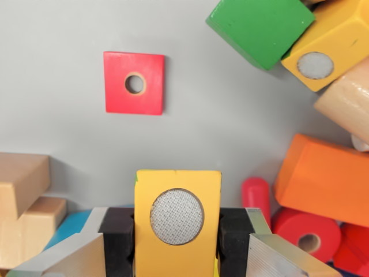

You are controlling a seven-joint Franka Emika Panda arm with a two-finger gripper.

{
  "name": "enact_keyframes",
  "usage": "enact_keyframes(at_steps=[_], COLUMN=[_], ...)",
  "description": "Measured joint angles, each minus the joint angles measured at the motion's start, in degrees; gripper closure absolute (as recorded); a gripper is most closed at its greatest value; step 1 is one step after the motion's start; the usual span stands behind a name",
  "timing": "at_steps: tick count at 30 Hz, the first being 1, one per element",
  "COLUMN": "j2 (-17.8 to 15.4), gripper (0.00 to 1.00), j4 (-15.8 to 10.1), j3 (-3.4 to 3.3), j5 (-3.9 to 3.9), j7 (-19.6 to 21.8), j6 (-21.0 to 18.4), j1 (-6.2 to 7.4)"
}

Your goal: Pick an object from the bin

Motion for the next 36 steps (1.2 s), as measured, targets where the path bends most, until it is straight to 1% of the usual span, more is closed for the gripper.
enact_keyframes(at_steps=[12, 18, 29, 36], j2=[-6.44, -9.58, -14.82, -17.09], gripper=[1.0, 1.0, 1.0, 1.0], j4=[-0.15, 0.21, 1.94, 3.3], j3=[0.04, 0.05, 0.05, 0.05], j5=[0.55, 0.72, 0.98, 1.08], j7=[-0.31, -0.45, -0.63, -0.72], j6=[-6.26, -9.75, -16.68, -20.35], j1=[0.0, 0.0, 0.03, 0.04])
